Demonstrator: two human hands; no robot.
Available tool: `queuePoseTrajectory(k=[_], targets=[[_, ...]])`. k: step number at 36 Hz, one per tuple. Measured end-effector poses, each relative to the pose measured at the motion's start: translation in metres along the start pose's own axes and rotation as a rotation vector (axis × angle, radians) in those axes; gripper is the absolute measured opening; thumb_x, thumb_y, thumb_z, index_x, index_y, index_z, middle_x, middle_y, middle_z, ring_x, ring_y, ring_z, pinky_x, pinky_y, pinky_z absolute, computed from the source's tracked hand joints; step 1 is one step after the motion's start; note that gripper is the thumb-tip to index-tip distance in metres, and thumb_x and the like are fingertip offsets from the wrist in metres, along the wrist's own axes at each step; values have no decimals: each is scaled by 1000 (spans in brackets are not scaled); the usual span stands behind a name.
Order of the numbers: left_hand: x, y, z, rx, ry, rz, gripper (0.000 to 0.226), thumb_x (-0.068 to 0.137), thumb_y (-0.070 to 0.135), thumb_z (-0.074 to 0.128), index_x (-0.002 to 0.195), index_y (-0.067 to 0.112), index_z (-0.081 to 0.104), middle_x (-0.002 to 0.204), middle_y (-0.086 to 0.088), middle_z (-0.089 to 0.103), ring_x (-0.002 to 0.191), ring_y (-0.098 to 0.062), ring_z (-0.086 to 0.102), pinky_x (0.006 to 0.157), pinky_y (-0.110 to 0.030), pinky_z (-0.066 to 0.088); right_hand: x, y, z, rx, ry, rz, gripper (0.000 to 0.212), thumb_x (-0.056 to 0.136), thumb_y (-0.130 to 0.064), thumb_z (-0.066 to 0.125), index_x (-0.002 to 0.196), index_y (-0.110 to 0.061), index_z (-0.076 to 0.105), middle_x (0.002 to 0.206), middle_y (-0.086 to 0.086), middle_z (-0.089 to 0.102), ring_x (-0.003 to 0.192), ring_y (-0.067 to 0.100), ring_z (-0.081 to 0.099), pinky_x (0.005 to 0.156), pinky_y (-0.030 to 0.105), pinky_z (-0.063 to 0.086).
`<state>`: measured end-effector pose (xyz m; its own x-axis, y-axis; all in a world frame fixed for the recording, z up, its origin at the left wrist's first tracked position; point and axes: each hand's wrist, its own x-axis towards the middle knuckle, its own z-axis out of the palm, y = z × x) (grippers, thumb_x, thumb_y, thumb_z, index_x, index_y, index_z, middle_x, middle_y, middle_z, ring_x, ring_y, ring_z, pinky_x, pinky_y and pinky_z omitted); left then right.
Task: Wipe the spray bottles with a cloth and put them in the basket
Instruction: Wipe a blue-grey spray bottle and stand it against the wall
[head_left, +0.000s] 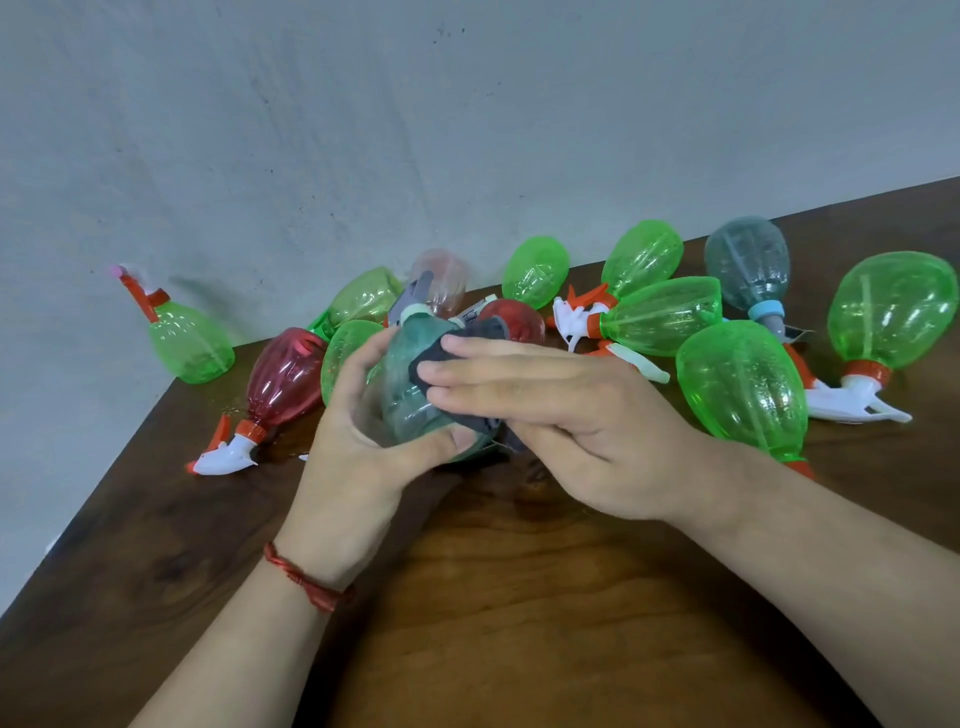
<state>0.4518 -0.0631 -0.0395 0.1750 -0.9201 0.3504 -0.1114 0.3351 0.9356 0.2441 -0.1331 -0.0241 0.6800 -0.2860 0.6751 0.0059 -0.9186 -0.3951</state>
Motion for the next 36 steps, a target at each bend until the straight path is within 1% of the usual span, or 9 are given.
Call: queuePoseTrajectory(k=[5, 10, 12, 14, 17, 21, 26, 31, 36], targets=[[-2, 3, 1, 187, -60, 104, 106, 68, -6, 91, 158, 17, 41, 155, -1, 55, 144, -19, 56, 108, -31, 55, 2, 3, 1, 27, 93, 133, 51, 100, 17, 48, 142, -7, 64, 152, 1, 58, 150, 12, 45, 125, 39, 36], [-9, 8, 11, 354, -157, 148, 110, 69, 10, 97, 160, 25, 38, 156, 18, 51, 144, -11, 53, 113, -28, 50, 6, 7, -3, 115, 191, 360, 49, 104, 7, 48, 142, -17, 66, 148, -14, 61, 142, -8, 46, 121, 16, 31], [-9, 10, 14, 373, -158, 153, 114, 69, 14, 97, 163, 28, 32, 155, 26, 48, 143, -3, 53, 110, -21, 50, 8, 7, -5, 189, 213, 425, 47, 105, 5, 49, 140, -19, 68, 144, -17, 63, 140, -10, 47, 120, 15, 31], [-9, 9, 13, 358, -132, 150, 120, 68, 12, 98, 165, 30, 28, 158, 23, 46, 145, -4, 50, 109, -20, 50, 9, 5, -4, 254, 225, 460, 45, 107, 2, 49, 139, -22, 69, 143, -20, 63, 139, -11, 47, 121, 16, 32], [-8, 6, 9, 324, -132, 145, 117, 68, 8, 97, 163, 27, 33, 160, 13, 47, 147, -12, 51, 111, -24, 51, 9, 4, -2, 276, 240, 465, 45, 107, 1, 48, 140, -22, 68, 144, -20, 63, 140, -10, 46, 121, 18, 32], [-7, 6, 8, 331, -192, 120, 112, 68, -4, 95, 160, 22, 37, 152, 18, 54, 143, -7, 54, 109, -18, 49, 7, 4, -1, 224, 238, 440, 46, 104, 6, 49, 138, -19, 70, 142, -17, 65, 138, -11, 48, 117, 11, 32], [-5, 3, 5, 358, -203, 139, 112, 67, -3, 97, 159, 20, 38, 156, 9, 52, 146, -9, 50, 113, -19, 46, 5, 3, -1, 101, 192, 325, 49, 101, 12, 49, 136, -15, 71, 144, -12, 64, 140, -5, 50, 120, 18, 35], [1, 2, -1, 282, -88, 137, 107, 66, 3, 96, 157, 20, 42, 154, 8, 56, 145, -11, 52, 111, -21, 48, 2, -1, 2, 14, 63, 111, 48, 97, 18, 49, 133, -6, 71, 143, 2, 66, 146, 14, 50, 123, 40, 40], [4, 6, -6, 209, -49, 96, 102, 62, 5, 93, 153, 22, 48, 145, 15, 64, 136, -5, 60, 102, -17, 51, 1, -4, 2, 21, -32, 31, 45, 100, 16, 46, 132, -3, 72, 141, 6, 67, 147, 20, 50, 120, 44, 44]])
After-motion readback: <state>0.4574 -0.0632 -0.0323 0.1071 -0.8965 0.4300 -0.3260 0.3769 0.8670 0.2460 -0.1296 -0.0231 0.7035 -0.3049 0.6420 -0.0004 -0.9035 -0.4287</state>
